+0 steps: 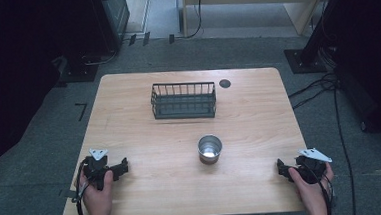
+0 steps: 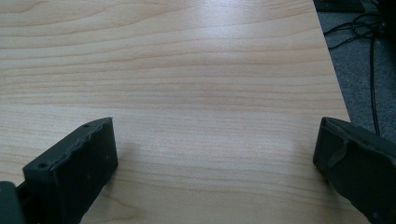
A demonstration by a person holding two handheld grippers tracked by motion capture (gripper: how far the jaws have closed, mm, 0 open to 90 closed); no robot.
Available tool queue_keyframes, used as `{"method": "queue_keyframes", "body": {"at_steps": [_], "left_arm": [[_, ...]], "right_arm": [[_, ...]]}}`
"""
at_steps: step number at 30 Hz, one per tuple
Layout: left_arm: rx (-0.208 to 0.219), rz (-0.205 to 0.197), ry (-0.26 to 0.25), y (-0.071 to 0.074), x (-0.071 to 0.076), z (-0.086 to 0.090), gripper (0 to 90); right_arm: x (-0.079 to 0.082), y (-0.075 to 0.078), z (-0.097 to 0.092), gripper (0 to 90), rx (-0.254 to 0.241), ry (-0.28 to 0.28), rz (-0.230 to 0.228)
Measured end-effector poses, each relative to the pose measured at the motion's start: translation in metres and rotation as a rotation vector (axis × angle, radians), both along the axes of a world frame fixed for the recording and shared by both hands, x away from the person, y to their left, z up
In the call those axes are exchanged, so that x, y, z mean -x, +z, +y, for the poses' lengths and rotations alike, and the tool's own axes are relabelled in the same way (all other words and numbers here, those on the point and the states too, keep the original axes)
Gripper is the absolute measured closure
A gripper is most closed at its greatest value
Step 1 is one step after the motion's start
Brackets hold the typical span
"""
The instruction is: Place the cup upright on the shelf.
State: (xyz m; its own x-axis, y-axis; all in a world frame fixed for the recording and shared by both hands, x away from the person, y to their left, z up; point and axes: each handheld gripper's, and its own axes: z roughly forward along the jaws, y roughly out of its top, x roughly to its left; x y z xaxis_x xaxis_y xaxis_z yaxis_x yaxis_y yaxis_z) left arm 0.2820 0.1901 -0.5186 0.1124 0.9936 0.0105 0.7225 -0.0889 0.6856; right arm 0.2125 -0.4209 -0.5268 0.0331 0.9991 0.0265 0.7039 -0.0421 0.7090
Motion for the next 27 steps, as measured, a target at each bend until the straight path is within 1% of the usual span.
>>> {"method": "queue_keyframes", "body": {"at_steps": [3,5,7,8,10,17,22,27], "left_arm": [[0.000,0.000,0.000,0.000,0.000,0.000,0.0],[0.000,0.000,0.000,0.000,0.000,0.000,0.0],[0.000,0.000,0.000,0.000,0.000,0.000,0.0],[0.000,0.000,0.000,0.000,0.000,0.000,0.0],[0.000,0.001,0.000,0.000,0.000,0.000,0.0],[0.000,0.000,0.000,0.000,0.000,0.000,0.0],[0.000,0.000,0.000,0.000,0.000,0.000,0.0],[0.000,0.000,0.000,0.000,0.000,0.000,0.0]], "right_arm": [[0.000,0.000,0.000,0.0,0.000,-0.007,0.000],[0.000,0.001,0.000,0.0,-0.003,-0.028,0.009],[0.000,0.003,0.000,0.0,-0.001,-0.053,0.003],[0.001,0.004,0.000,0.0,-0.013,-0.054,-0.005],[0.001,0.008,0.003,0.0,-0.036,-0.041,-0.020],[-0.001,0.027,0.018,0.0,-0.068,0.012,-0.053],[-0.005,0.042,0.034,0.0,-0.088,0.054,-0.078],[-0.007,0.060,0.052,0.0,-0.082,0.105,-0.101]]}}
